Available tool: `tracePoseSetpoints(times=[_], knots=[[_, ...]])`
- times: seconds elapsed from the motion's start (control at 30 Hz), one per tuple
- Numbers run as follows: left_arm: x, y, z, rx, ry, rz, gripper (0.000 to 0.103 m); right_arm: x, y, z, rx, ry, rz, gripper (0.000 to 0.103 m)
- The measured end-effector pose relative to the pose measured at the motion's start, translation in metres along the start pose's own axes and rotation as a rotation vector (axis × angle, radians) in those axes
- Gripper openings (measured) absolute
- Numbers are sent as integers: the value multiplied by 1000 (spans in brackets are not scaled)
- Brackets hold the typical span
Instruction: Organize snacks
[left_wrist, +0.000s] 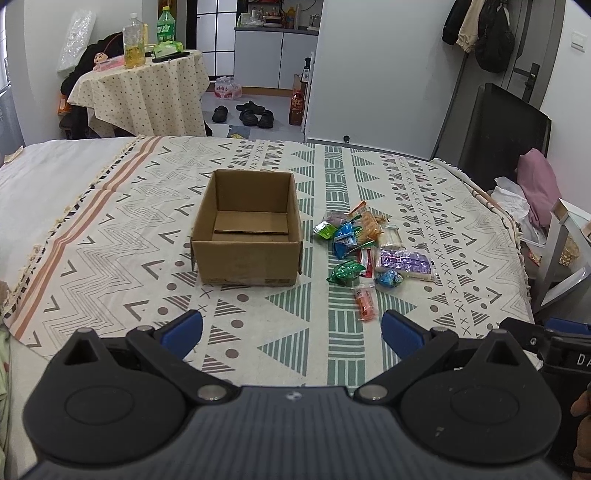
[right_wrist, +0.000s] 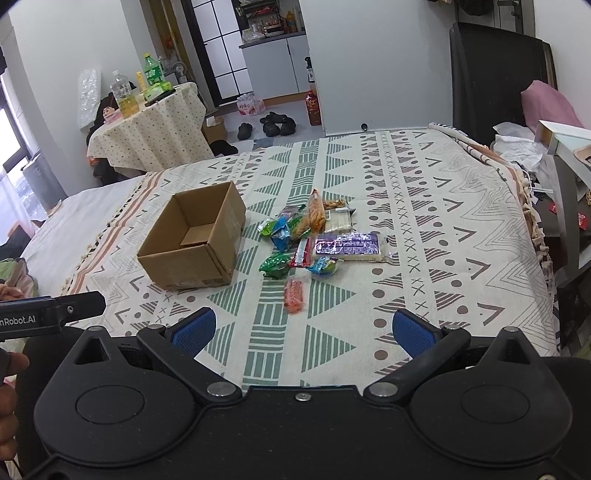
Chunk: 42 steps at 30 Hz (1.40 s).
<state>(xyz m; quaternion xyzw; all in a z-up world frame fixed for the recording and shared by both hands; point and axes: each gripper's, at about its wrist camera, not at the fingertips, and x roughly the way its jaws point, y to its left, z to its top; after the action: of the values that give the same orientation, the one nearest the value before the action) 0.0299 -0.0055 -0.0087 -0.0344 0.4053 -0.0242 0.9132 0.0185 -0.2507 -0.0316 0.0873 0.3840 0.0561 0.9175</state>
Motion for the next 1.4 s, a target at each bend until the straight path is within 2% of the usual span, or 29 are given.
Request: tracePoseSetpoints(times=[0.27,0.73,1.0,1.17,1.4], knots=[[27,-12,5,-6,26,-11,102,19,-23,4,43,11,13,103],[80,-32,11,-18,96,0,101,54,-49,12,14,24,46,103],[112,-41,15,-45,129,8,100,76,-71,16,71,37,75,97],[133,-50,16,-52,153,11,93,93,-86,19,137,57,105,94],[168,-62,12,-70,207,-1,79,119,-100,19,217,89,133,86]])
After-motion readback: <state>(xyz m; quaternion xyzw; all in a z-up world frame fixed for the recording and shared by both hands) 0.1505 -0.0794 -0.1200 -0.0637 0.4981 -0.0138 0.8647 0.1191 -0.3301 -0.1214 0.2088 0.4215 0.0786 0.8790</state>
